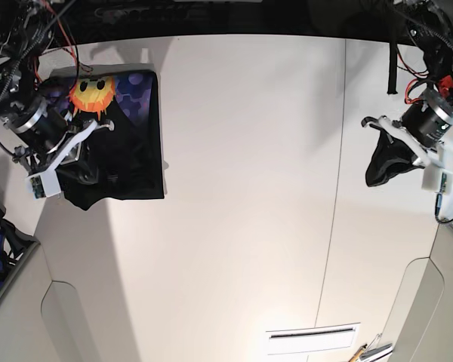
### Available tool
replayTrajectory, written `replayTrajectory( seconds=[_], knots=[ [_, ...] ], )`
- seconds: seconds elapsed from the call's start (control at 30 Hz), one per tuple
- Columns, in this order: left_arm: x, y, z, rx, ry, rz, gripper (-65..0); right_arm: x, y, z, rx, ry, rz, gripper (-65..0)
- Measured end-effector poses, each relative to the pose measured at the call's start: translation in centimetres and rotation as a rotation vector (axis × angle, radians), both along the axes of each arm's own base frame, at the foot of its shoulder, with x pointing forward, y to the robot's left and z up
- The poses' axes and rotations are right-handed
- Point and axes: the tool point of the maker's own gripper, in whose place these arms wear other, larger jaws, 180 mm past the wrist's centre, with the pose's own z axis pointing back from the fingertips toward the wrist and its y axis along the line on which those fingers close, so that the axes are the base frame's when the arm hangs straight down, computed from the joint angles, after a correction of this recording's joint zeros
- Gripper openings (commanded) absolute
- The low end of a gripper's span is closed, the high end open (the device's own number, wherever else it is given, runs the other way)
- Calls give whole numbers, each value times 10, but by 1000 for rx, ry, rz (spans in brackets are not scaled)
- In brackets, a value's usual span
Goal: Fold the T-shirt properly
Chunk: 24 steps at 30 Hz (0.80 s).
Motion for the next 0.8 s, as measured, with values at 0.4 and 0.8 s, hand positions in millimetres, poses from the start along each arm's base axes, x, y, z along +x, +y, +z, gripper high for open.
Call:
replayTrajectory(
  seconds=[0.4,0.8],
  knots=[
    [-121,59,-32,91,288,160,-650,-136,9,-37,-107,314,101,-650],
    [-271,74,-64,57,784,114,-650,-276,-15,-61,-170,745,272,-650]
  ],
)
